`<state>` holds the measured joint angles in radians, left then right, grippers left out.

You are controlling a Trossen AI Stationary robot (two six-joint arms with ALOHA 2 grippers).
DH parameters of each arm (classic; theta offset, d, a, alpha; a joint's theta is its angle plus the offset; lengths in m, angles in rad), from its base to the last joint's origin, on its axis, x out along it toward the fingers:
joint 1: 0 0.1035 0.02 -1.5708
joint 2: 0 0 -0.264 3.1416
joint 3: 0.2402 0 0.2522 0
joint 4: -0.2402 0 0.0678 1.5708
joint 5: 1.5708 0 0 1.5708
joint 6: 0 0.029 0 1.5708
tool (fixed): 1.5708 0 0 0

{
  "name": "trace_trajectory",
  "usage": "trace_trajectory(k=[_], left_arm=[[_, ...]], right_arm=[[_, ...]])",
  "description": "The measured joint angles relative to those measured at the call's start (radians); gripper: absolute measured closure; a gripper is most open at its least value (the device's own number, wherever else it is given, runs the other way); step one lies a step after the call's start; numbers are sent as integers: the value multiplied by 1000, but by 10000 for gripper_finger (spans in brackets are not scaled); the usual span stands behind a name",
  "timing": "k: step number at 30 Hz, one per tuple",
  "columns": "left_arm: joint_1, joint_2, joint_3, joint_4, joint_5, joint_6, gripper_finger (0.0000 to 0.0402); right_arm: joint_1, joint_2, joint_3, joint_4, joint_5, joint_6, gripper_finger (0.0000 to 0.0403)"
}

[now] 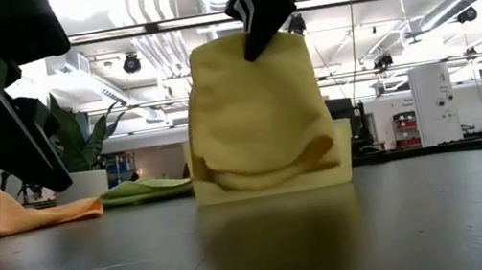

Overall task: Fold microfiber towels
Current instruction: Put the folded yellow microfiber cloth yellow microfiber cloth into the bin

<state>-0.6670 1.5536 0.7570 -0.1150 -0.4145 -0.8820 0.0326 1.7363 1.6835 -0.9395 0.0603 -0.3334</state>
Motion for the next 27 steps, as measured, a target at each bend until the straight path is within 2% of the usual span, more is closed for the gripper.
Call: trace_trajectory(k=[19, 27], left_arm=[[0, 0, 0, 0, -60, 9, 253], [0, 0, -4, 0, -70, 9, 253]], right_arm=[[-162, 7, -5, 20, -9, -197, 394], [-184, 91, -7, 39, -9, -272, 394]])
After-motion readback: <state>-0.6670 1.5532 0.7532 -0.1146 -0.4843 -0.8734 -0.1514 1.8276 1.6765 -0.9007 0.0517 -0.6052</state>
